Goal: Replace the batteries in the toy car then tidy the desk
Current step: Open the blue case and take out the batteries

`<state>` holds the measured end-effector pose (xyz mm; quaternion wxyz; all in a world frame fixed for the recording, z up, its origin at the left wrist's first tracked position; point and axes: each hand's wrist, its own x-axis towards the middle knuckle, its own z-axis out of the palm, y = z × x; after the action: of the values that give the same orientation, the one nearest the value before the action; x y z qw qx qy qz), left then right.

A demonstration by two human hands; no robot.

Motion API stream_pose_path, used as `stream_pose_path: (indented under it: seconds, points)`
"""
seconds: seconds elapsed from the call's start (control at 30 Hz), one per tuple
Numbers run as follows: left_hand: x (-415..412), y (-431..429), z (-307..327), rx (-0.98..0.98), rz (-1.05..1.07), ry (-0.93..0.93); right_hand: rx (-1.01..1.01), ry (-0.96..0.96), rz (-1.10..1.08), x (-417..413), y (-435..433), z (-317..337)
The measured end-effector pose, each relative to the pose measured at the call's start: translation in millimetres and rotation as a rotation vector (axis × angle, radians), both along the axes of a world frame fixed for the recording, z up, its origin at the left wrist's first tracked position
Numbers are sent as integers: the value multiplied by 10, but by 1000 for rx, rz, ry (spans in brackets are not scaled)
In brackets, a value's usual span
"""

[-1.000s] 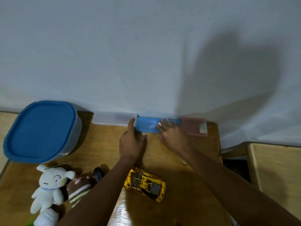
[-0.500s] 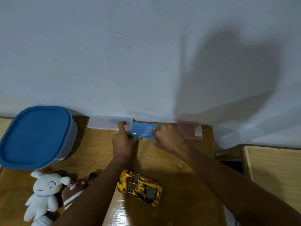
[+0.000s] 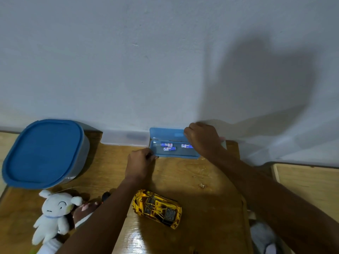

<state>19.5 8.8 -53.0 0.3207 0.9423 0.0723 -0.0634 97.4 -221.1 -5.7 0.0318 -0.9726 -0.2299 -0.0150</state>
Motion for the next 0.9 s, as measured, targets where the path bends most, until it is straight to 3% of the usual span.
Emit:
stream_pose_path:
  seconds: [0.17,0.3,0.43,0.9]
  points:
    - [-11,55,23,32,-31,2,-78,154,-36,-138,-9,-139]
    - [-13,50,30,43,-42,5,-456,292,49,-204,-13,-359]
    - [15,60,39,58,-43,21,-636,211,43,-398,126,80]
    - [38,46,44,58,6,77,-419,239,115,-366,238,-42]
